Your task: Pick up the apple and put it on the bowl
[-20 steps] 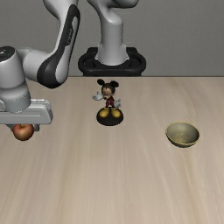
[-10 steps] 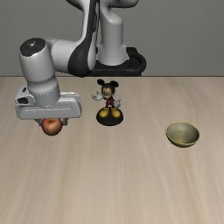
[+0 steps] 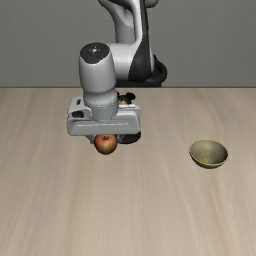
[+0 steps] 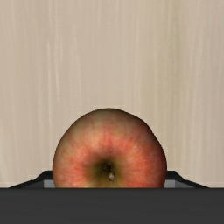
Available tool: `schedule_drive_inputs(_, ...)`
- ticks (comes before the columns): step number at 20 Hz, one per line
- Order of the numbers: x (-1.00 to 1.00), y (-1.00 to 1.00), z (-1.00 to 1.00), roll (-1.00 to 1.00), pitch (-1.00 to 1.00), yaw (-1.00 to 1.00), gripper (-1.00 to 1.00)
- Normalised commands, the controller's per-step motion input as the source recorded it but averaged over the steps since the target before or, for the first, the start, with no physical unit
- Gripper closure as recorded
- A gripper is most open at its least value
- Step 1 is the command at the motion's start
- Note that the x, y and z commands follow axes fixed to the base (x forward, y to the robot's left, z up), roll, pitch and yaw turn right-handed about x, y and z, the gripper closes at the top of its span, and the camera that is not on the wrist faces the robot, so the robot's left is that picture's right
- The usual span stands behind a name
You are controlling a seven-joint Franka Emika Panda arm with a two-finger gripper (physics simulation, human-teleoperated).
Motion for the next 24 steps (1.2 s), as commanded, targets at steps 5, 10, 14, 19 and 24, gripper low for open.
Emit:
schedule_drive_inputs(5,0.0,1.0,0.0,0.0,0.0,0.0,1.0)
schedule_drive_inputs(10,0.0,1.0,0.0,0.0,0.0,0.0,1.0)
schedule_drive_inputs(14,0.0,1.0,0.0,0.0,0.0,0.0,1.0)
schedule_drive_inputs(19,0.0,1.0,0.0,0.0,0.0,0.0,1.0)
schedule_drive_inputs(24,0.0,0.8,0.0,0.0,0.0,0.0,-1.0)
